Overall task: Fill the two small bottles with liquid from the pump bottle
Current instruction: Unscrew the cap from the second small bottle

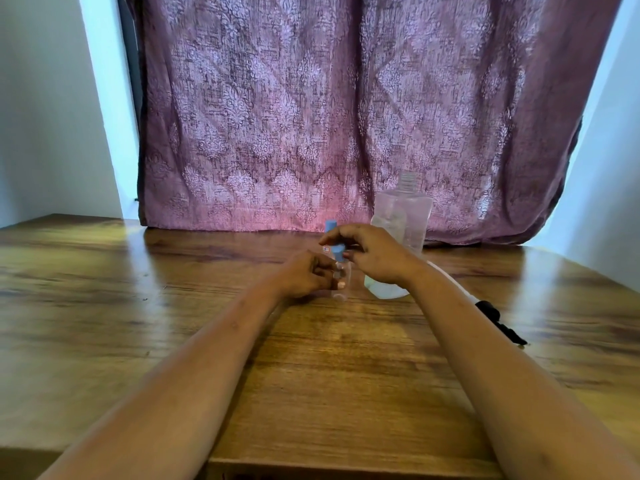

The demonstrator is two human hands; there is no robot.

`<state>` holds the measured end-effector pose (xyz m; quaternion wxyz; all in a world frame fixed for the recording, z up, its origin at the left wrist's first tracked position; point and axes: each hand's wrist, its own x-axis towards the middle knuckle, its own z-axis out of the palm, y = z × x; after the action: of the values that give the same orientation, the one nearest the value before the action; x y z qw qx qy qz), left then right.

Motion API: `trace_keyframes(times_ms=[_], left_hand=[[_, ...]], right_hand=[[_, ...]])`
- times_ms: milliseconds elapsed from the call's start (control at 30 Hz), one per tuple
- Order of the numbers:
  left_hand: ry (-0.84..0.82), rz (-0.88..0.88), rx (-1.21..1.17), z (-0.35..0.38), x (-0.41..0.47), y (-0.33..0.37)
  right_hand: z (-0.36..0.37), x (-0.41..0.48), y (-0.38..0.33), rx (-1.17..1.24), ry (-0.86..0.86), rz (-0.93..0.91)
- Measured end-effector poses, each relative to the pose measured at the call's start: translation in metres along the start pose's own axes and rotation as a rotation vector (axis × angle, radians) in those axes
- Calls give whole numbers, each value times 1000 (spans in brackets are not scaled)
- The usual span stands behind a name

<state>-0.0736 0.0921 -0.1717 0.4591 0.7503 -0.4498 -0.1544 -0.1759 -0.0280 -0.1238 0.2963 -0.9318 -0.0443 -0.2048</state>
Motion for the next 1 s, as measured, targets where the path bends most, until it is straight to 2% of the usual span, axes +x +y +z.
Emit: trace_keyframes(times_ms=[100,200,267,367,433,467,567,600,633,667,800,900,1000], left_hand=[[10,30,33,-1,0,-2],[7,-10,22,1,2,-2],[23,-26,-1,1,4,-3],[32,-25,-23,2,4,-4],[33,-18,-38,2,1,-3],[28,-8,-24,2,1,-3],[6,35,43,0,0,-2],[8,34,24,0,0,-2],[17,23,6,0,0,-3],[22,14,-9,0,1,-4],[21,-3,-72,2,1,-5],[34,14,-75,5,0,-6],[54,26,-116,6,-2,-6]], right_hand=[[-5,0,-1,-24,51,-21],[0,0,3,-275,-14,-2],[8,0,6,-374,8,-6],[11,-1,-1,-343,103,-58],[2,-5,-12,-277,100,-11],[-5,-8,-18,-253,15,34],[-16,-36,-40,-261,-499,157],[-11,-51,-47,-297,-619,197],[-2,-68,-53,-351,-668,219],[12,-88,-58,-415,-639,208],[56,-149,-78,-616,-209,4],[52,-146,-70,-607,-169,82],[43,-129,-57,-366,-165,170]])
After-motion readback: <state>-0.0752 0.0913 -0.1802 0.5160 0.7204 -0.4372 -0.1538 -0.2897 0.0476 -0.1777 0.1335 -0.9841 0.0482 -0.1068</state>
